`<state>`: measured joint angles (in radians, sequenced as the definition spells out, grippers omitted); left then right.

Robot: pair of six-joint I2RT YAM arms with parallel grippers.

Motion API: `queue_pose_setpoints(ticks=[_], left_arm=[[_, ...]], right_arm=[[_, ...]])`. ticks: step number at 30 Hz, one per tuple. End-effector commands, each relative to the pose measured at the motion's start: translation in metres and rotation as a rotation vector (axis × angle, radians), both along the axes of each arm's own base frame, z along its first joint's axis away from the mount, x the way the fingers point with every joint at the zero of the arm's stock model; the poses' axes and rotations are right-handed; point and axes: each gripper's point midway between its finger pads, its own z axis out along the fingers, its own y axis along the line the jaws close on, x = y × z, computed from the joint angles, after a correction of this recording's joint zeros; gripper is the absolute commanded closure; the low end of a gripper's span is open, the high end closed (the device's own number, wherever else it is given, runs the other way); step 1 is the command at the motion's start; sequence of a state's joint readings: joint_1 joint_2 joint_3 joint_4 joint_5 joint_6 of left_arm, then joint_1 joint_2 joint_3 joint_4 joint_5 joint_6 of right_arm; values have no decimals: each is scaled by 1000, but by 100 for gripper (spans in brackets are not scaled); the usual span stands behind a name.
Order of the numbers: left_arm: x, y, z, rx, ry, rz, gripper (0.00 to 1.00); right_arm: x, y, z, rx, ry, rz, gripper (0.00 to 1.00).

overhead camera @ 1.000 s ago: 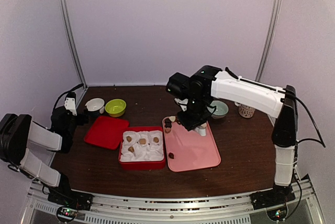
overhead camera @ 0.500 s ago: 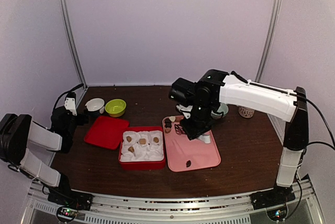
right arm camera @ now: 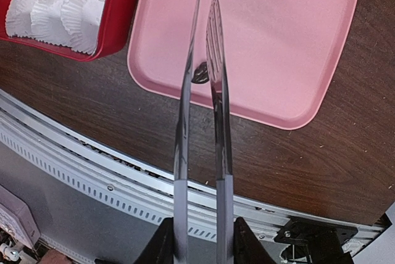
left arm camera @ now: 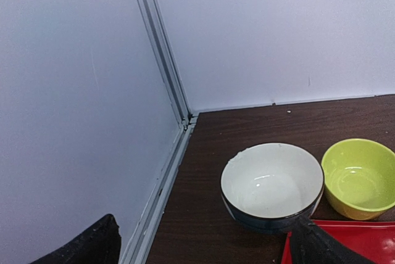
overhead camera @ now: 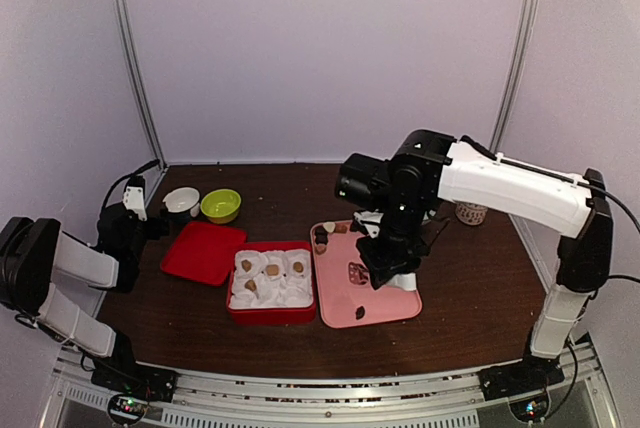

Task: Pack the chocolate
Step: Adjust the clamp.

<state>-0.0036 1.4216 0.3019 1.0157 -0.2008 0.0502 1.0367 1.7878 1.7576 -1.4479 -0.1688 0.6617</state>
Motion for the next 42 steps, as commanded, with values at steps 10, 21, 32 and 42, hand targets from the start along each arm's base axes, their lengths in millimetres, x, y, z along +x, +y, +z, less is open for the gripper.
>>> queue_pose_setpoints(ticks=[10,21,32,42], left_arm=[[1,2,12,2,-51,30,2],[1,2,12,2,-50,30,2],[1,2,12,2,-50,27,2],[1,2,11,1,-49,28,2]], right_arm=[[-12,-5,0,-7,91,-112,75],[40,-28,-13,45,-228,-212,100],[60,-62,-10,126,-320,-293,100],[71,-75,16,165,-413,-89,100]])
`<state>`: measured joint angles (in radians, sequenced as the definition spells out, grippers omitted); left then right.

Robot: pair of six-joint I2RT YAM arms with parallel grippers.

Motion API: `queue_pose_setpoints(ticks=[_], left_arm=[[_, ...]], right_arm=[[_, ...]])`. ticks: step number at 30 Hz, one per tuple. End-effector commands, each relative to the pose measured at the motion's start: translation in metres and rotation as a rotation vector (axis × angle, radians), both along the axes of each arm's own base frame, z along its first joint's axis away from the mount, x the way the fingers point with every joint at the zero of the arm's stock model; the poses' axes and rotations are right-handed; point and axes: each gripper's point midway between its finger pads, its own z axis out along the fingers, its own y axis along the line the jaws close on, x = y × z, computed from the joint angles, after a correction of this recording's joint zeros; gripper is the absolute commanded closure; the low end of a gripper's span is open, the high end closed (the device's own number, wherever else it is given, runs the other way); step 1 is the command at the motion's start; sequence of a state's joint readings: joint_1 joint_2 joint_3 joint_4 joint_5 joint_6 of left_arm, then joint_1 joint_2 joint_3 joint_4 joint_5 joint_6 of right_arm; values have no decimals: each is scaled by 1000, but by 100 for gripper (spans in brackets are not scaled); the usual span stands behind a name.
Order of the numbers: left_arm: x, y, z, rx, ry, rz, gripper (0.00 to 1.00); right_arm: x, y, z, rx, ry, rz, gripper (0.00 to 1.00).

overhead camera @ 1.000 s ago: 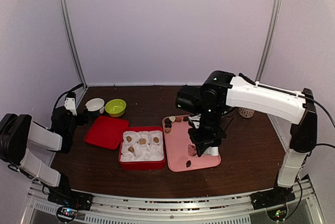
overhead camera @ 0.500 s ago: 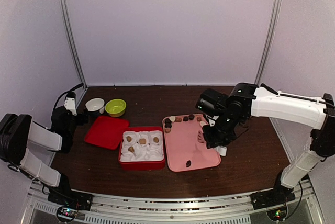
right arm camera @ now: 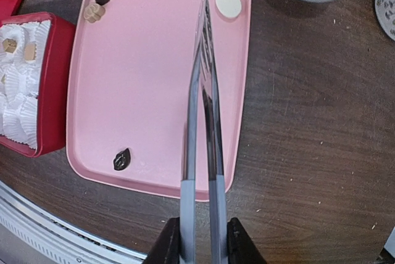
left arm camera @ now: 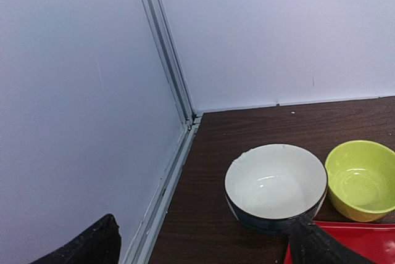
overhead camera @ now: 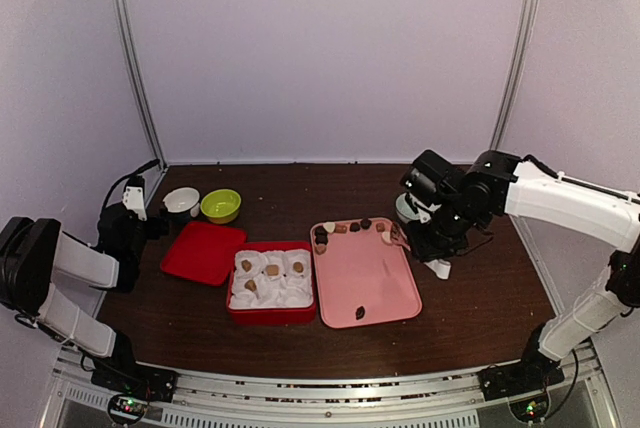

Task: Pack the chocolate
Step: Adjust the clamp.

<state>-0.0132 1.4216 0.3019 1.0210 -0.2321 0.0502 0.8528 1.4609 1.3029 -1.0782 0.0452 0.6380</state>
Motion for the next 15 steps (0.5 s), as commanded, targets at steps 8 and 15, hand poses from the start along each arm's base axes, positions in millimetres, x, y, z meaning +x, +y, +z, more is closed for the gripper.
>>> queue_pose_setpoints(ticks=[8,15], left_arm=[[2,0,10,-1,-44,7,2],[2,0,10,-2,-45,6,2]], right_arm=[[-8,-5,-38,4,-161,254,100],[10,22,-58,4,-350,244,100]])
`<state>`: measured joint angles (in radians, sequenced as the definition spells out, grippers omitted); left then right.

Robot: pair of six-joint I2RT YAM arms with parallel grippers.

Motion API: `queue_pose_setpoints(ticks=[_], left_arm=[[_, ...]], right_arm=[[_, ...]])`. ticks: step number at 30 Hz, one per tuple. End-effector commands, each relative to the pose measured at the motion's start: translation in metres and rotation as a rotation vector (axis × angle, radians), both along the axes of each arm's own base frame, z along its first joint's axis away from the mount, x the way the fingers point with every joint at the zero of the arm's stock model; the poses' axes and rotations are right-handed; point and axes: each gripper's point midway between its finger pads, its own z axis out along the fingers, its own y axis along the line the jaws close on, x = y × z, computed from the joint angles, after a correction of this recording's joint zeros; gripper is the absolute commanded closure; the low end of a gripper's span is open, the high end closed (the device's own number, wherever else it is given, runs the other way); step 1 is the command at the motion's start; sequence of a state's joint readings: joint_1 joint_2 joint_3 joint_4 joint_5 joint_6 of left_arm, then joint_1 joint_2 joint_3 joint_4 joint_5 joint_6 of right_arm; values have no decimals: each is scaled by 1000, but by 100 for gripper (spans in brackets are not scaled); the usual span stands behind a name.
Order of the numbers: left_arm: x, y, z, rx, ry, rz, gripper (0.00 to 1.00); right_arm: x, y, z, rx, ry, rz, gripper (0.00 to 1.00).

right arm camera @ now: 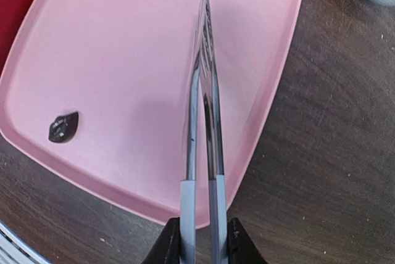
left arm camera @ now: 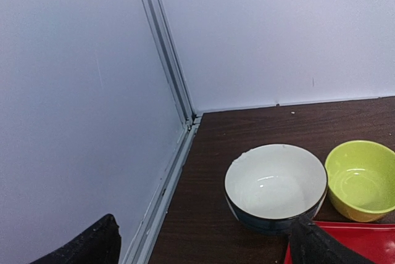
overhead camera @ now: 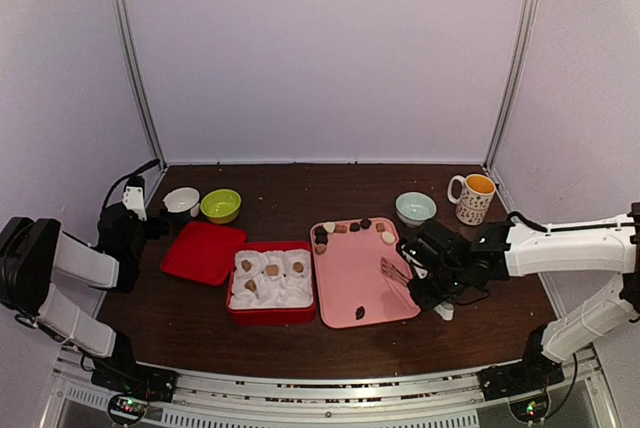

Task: Pack the chocolate
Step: Adjust the clamp.

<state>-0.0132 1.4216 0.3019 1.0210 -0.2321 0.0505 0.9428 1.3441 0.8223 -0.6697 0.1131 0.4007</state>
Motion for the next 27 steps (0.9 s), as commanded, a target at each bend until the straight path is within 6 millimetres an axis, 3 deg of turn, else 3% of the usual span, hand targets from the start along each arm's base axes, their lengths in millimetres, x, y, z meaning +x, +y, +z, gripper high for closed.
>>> queue_pose_setpoints(ticks=[1,5,13,17,21,24,27], left_arm=[[2,1,10,-1,-45,8,2],[2,0,10,-1,-44,6,2],[1,0,10,-2,-44,6,2],[2,0,11,-2,-46,4,2],[3,8,10,-21,-38,33,2],[-14,26,14,-52,-75,152,2],[-32,18,26,-26,-146,125,2]], right_arm=[[42,34,36,130,-233,-24,100],[47,41,53,140,-255,-11,100],[49,47,52,94,-239,43,100],[45,38,51,51,-234,52,100],[42,24,37,9,-234,39,100],[39,22,29,25,-228,29,100],[39,22,28,32,-229,22,100]])
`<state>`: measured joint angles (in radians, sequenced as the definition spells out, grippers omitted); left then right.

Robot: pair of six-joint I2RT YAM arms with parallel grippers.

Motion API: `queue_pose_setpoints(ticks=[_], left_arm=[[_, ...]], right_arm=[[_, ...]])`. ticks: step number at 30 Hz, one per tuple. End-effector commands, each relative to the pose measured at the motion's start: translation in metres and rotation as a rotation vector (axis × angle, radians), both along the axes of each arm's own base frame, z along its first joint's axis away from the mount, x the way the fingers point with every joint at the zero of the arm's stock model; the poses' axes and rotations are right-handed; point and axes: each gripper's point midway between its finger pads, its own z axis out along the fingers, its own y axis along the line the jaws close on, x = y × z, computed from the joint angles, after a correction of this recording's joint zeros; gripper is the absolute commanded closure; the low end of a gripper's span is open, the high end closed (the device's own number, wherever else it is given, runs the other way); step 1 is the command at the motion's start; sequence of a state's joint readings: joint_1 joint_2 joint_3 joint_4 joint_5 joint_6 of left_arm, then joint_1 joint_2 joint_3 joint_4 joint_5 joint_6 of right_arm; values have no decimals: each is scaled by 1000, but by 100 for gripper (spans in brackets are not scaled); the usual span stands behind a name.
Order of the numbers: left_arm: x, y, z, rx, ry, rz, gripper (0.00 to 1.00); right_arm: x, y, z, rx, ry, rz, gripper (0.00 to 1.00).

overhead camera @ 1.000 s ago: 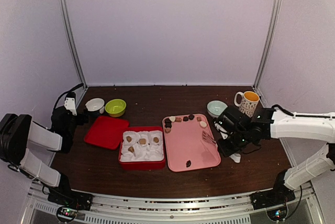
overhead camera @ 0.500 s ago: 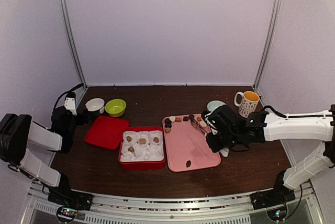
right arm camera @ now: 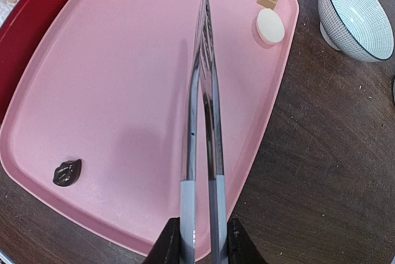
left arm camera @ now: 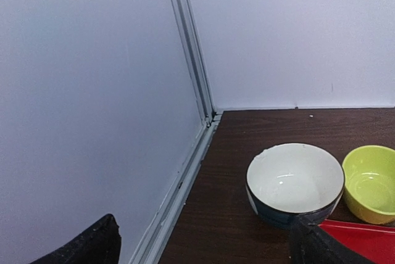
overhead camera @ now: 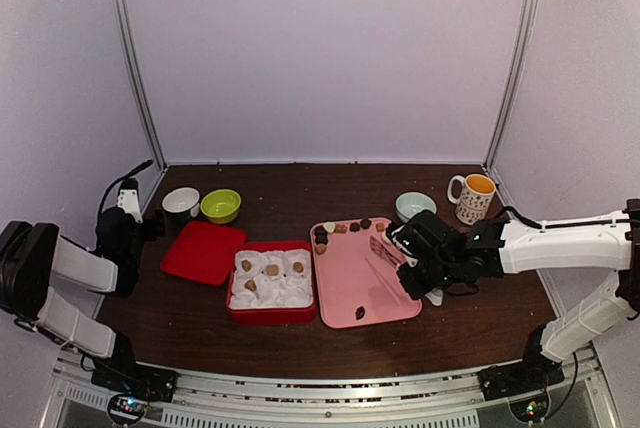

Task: Pack the chocolate
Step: Adjust the clamp.

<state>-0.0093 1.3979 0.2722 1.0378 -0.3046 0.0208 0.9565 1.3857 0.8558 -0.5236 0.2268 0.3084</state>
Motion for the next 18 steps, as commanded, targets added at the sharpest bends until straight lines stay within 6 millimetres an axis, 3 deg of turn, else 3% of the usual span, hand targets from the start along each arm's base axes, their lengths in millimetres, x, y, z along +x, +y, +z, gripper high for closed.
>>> queue_pose_setpoints(ticks=[1,4,9,13,15,18], left_arm=[[-26,0,30,17,-136,29,2],[-37,-14,49,20,-141,-16,2],[-38,-28,72,-249,-40,-78,2],[-48,-35,57,-564,-74,-80,2],[-56,-51,45,-666,-105,-181,2],[-65,-75,55,-753,-195,-359,2]], right_arm=[[4,-1,8,27,-50,-21,100],[5,1,8,40,-54,-20,100],[7,5,9,53,-55,-20,100],[9,9,18,86,-68,-24,100],[10,12,23,103,-75,-24,100],[11,16,31,126,-80,-21,100]])
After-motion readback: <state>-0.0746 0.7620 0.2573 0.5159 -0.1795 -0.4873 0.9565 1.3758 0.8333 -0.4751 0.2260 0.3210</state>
